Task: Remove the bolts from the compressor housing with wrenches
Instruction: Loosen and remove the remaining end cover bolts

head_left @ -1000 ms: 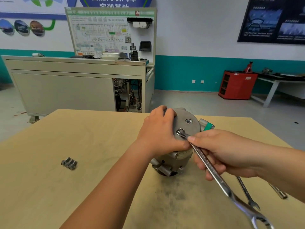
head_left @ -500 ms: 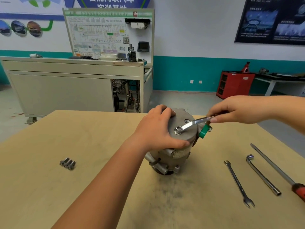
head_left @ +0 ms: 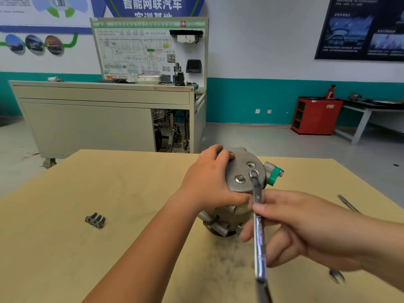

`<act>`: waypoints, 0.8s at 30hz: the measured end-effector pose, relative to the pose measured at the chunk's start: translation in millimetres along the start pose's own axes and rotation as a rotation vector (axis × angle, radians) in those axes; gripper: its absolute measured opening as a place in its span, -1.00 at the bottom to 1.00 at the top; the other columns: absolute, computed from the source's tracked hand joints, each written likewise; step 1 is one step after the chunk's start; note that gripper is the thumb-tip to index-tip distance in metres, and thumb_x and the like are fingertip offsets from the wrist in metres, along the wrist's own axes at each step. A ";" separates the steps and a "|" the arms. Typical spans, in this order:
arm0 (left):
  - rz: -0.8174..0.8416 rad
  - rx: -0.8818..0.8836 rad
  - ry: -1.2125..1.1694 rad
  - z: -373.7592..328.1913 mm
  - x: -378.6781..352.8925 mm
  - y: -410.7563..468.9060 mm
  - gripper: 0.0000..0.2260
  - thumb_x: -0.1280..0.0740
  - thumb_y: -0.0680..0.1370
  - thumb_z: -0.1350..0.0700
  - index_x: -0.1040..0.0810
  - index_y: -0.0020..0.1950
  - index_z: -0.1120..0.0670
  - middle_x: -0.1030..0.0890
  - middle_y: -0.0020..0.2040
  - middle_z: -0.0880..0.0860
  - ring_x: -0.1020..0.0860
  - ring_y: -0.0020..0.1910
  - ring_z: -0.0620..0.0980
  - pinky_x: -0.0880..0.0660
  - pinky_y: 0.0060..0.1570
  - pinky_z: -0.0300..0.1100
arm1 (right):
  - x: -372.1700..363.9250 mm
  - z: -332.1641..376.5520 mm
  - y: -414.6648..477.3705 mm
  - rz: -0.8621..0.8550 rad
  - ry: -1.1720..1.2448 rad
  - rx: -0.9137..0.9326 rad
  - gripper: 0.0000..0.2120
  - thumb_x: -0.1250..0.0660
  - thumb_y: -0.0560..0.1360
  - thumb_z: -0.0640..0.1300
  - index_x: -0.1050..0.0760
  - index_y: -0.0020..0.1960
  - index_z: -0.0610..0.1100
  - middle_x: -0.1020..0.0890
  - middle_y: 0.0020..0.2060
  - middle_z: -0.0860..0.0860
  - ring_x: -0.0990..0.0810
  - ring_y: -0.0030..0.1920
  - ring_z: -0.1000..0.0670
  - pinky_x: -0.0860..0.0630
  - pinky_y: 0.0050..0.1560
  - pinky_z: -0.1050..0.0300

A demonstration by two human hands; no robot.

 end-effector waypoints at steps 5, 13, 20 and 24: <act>-0.013 0.008 -0.005 4.1 -1.3 -1.3 -0.26 -0.44 0.26 -0.27 -0.38 0.32 0.06 -0.29 0.41 0.04 -0.28 0.37 0.03 -0.35 0.18 -0.14 | -15.1 -0.8 10.8 -0.063 0.166 0.064 -0.83 -0.16 0.56 -0.15 -0.45 0.04 -0.20 -0.65 -0.37 -0.16 -0.62 -0.50 -0.07 -0.58 -0.47 0.13; 0.003 0.006 0.004 4.2 -2.7 1.0 -0.29 -0.23 0.24 -0.23 -0.38 0.33 0.05 -0.27 0.43 0.05 -0.29 0.37 0.04 -0.35 0.14 -0.15 | -19.3 2.8 24.7 -0.072 0.243 0.110 -0.83 -0.11 0.60 -0.13 -0.35 -0.02 -0.24 -0.61 -0.46 -0.19 -0.57 -0.59 -0.04 -0.53 -0.56 0.17; 0.013 -0.019 -0.003 5.4 -1.2 1.4 -0.21 -0.38 0.20 -0.31 -0.38 0.33 0.05 -0.29 0.42 0.02 -0.28 0.37 0.01 -0.32 0.15 -0.20 | -0.7 -0.7 24.0 -0.078 -0.163 0.031 -0.78 -0.10 0.61 -0.06 -0.32 -0.14 -0.17 -0.53 -0.59 -0.04 -0.47 -0.65 0.06 -0.43 -0.59 0.29; 0.002 -0.026 -0.025 9.2 1.8 -1.0 -0.17 -0.48 0.18 -0.33 -0.38 0.35 0.02 -0.31 0.38 -0.04 -0.29 0.33 -0.06 -0.22 0.12 -0.30 | 50.5 39.5 13.7 -0.091 -0.903 -0.100 -0.60 -0.18 0.38 0.26 -0.44 -0.25 -0.08 -0.50 -0.57 0.07 -0.51 -0.53 0.10 -0.45 -0.42 0.29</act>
Point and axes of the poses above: each hand's wrist, its own y-axis towards the middle knuckle, its own x-axis out of the back of the hand, z = x × y, the point moved 3 cm from there along y, towards the middle knuckle
